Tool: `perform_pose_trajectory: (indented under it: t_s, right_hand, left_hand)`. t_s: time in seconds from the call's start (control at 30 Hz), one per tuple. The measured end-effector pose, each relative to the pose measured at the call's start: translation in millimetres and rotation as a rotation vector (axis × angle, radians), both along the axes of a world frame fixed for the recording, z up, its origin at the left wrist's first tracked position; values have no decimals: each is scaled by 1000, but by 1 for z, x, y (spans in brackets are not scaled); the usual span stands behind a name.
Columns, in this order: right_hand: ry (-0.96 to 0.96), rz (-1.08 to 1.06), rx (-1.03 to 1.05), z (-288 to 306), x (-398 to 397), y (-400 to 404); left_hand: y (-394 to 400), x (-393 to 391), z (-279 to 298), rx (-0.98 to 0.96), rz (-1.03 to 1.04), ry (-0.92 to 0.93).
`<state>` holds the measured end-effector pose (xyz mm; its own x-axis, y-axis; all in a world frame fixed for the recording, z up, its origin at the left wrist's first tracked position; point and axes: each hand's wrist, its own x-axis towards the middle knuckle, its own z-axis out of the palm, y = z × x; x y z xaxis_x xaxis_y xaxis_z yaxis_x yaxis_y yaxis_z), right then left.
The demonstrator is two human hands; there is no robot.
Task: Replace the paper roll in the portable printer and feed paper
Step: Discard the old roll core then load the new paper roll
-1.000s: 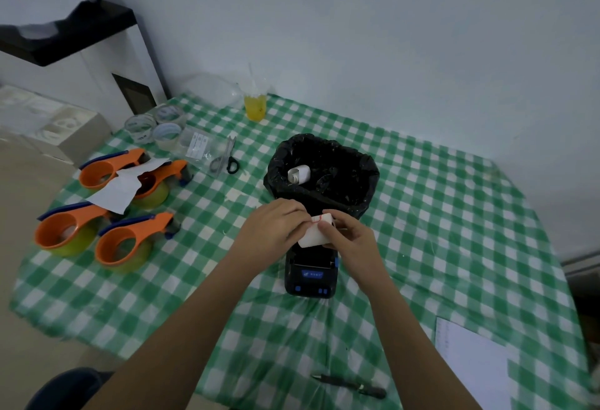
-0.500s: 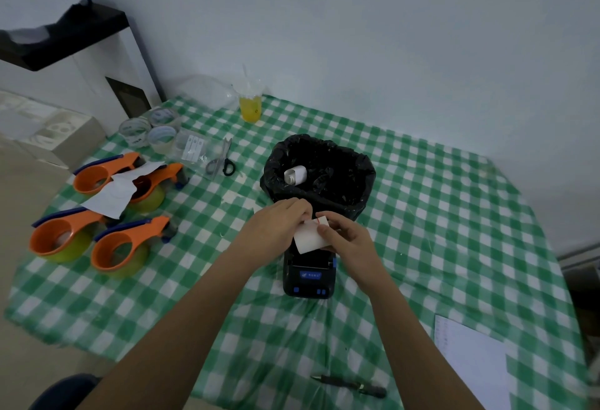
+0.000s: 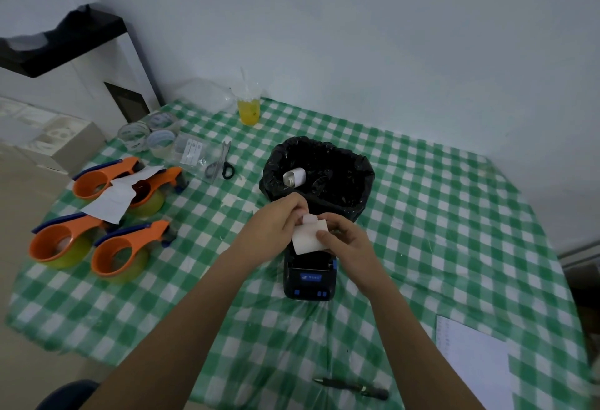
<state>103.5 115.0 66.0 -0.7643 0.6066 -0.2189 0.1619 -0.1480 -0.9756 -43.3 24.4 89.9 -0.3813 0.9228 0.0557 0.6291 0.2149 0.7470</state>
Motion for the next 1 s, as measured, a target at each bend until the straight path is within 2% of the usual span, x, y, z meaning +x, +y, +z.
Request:
perform_pose_trajectory:
  t_s: [0.3,0.83,1.0]
  right_hand:
    - [-14,12,92,0,2,1]
    - [-21,-17,187,-2,7,1]
    - [-31,-26,175,-3,6,4]
  left_hand:
    - [6,-1,-6,-33,130,-206]
    - [10,1,-10,-15,234,-319]
    - [12,-1,-11,-7,324,-428]
